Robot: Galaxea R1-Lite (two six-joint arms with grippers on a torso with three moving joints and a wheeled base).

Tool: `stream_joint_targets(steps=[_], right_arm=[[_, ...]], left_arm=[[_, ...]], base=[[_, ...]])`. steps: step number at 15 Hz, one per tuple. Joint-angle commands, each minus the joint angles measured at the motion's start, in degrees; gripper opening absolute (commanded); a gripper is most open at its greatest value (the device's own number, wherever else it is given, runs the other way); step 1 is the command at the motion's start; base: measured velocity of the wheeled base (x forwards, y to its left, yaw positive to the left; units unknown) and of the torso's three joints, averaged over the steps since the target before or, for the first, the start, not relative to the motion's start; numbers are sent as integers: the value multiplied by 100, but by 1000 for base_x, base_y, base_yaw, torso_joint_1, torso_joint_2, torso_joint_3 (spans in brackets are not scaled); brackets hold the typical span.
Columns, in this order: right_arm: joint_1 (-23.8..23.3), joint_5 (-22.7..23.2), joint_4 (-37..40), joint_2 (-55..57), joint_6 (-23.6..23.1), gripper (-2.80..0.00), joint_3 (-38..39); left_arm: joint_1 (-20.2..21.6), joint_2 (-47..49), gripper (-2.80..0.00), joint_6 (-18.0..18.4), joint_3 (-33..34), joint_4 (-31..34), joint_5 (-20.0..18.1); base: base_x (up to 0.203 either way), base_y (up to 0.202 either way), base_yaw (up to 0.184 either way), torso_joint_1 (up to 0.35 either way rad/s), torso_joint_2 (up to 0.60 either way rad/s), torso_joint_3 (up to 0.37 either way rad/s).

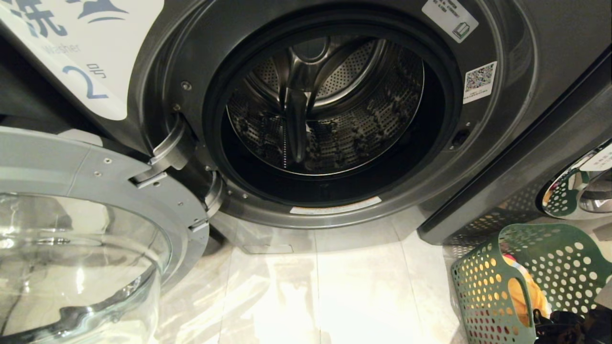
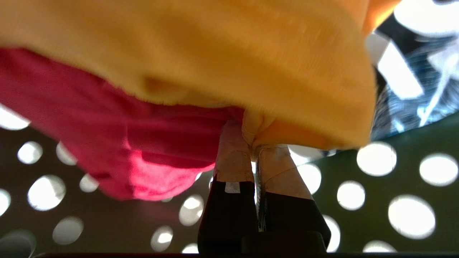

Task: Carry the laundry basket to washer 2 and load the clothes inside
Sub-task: Place the clothes into the washing machine

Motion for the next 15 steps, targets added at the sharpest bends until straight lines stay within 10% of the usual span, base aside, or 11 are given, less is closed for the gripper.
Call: stream_joint_targets(steps=[1, 15], right_arm=[[-20, 8, 20, -267, -19, -280, 302], [-869, 563, 208, -3582, 4, -280, 2058]], left_arm=[[0, 0, -280, 3, 0, -1, -1], [0, 0, -280, 3, 0, -1, -1]], base=[[0, 0, 0, 0, 0, 0], [0, 0, 0, 0, 0, 0]])
